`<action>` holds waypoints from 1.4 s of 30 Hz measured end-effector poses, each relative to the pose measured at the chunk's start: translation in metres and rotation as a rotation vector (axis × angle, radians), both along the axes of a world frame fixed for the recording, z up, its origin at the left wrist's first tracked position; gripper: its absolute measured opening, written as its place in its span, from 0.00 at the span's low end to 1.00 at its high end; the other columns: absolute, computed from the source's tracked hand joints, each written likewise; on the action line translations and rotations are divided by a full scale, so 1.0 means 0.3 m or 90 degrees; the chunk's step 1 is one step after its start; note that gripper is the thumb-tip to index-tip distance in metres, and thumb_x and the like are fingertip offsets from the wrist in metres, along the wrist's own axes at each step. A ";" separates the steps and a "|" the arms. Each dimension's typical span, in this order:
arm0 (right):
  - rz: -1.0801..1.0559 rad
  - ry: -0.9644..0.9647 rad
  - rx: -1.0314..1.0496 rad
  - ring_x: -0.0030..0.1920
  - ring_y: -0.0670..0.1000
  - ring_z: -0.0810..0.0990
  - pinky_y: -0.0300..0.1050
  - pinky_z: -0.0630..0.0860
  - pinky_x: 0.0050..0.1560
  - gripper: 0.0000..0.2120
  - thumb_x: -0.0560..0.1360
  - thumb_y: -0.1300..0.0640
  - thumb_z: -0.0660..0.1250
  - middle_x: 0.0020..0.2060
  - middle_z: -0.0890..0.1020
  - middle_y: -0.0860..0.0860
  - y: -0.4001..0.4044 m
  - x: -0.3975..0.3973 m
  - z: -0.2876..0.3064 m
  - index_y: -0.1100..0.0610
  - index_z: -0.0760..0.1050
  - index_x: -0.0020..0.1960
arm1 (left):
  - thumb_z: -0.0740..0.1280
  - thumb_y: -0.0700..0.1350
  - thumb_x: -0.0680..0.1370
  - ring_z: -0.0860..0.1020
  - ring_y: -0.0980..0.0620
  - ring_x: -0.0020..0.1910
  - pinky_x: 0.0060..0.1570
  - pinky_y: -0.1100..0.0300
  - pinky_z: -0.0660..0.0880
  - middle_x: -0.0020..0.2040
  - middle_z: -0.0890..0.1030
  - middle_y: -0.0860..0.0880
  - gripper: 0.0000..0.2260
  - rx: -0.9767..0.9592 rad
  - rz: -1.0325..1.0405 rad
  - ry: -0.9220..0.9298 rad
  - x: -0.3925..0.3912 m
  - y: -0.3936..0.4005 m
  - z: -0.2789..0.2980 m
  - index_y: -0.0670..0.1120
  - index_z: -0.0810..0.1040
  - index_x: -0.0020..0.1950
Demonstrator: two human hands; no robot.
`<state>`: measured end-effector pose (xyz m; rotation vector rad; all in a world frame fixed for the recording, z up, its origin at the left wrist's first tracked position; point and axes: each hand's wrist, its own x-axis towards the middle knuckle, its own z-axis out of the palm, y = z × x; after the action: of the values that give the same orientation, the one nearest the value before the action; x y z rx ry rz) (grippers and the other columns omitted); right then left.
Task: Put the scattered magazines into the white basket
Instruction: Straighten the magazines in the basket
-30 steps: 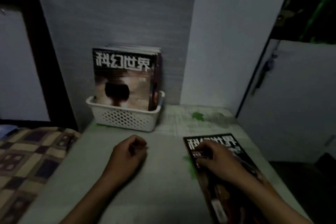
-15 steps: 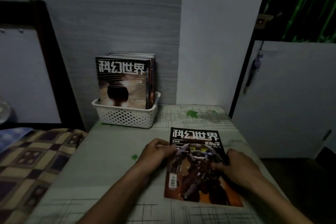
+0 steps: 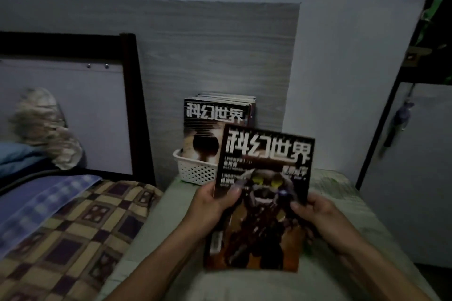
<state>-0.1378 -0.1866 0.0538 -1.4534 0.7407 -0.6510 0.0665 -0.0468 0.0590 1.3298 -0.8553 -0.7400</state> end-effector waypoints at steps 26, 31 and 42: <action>-0.200 0.076 -0.516 0.45 0.46 0.80 0.46 0.80 0.41 0.11 0.77 0.53 0.66 0.48 0.79 0.43 -0.141 0.604 -0.072 0.45 0.69 0.57 | 0.67 0.47 0.78 0.75 0.49 0.58 0.57 0.45 0.77 0.62 0.74 0.47 0.10 0.103 0.355 -0.310 0.618 -0.297 -0.075 0.49 0.72 0.58; -0.029 0.367 -0.804 0.56 0.51 0.73 0.45 0.64 0.60 0.12 0.81 0.47 0.58 0.56 0.80 0.48 -0.142 0.597 -0.117 0.49 0.73 0.61 | 0.64 0.45 0.80 0.75 0.47 0.59 0.56 0.49 0.75 0.60 0.77 0.46 0.07 0.089 0.370 -0.252 0.581 -0.336 -0.087 0.48 0.74 0.57; -0.021 0.357 -0.800 0.49 0.51 0.71 0.43 0.55 0.44 0.08 0.81 0.52 0.58 0.48 0.81 0.50 -0.062 0.404 -0.049 0.52 0.74 0.49 | 0.51 0.53 0.82 0.70 0.49 0.62 0.54 0.54 0.71 0.59 0.77 0.49 0.16 0.232 0.252 -0.685 0.379 -0.149 -0.144 0.52 0.77 0.57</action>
<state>-0.0164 -0.2052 0.0390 -2.8598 0.7998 -0.7786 0.1802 -0.0915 0.0158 2.1911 -1.2481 0.2201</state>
